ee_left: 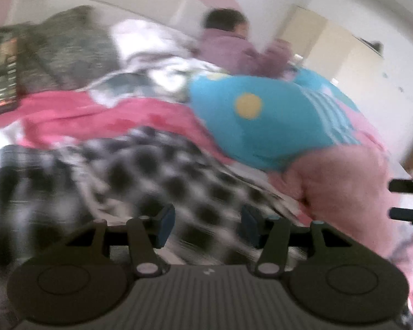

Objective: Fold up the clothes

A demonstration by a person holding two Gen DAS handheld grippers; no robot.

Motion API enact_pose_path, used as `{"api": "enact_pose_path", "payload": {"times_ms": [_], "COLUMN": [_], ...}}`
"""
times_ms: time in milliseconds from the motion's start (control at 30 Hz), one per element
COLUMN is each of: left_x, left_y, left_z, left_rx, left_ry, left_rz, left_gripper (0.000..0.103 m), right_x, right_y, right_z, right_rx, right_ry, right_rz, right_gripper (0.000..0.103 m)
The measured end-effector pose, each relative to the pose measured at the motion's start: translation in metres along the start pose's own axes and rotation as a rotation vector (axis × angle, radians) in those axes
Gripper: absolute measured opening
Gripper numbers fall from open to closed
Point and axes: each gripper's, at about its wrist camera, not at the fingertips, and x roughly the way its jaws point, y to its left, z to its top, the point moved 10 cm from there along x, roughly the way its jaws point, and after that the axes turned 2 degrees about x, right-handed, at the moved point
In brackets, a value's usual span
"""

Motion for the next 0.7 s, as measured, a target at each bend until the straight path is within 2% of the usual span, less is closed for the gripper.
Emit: {"api": "enact_pose_path", "payload": {"times_ms": [100,167,267,367,533,700], "left_x": [0.012,0.024,0.041,0.057,0.077,0.087], "left_y": [-0.036,-0.056,-0.081,-0.093,-0.104,-0.111], "left_z": [-0.015,-0.026,-0.044,-0.057,-0.074,-0.079], "left_rx": [0.062,0.100,0.163,0.208,0.238,0.281], "left_ry": [0.043,0.073,0.109,0.133,0.174,0.174], "left_rz": [-0.053,-0.068,-0.077,-0.072,-0.073,-0.068], "left_gripper": [0.055,0.055,0.054,0.054,0.053,0.053], "right_x": [-0.052,-0.071,-0.076,-0.062,-0.017,0.022], "right_y": [-0.029,-0.050,-0.081,-0.105,-0.128,-0.139], "right_z": [-0.013,-0.024,-0.035,-0.041,-0.050,-0.060], "right_rx": [-0.114,-0.154,-0.215,-0.318,-0.452,-0.520], "right_ry": [-0.049,-0.056,-0.051,-0.043,-0.012,0.029], "right_rz": [-0.140,-0.206,-0.283,-0.341,-0.325,-0.272], "right_gripper": [0.066,0.066,0.066,0.065,0.057,0.040]}}
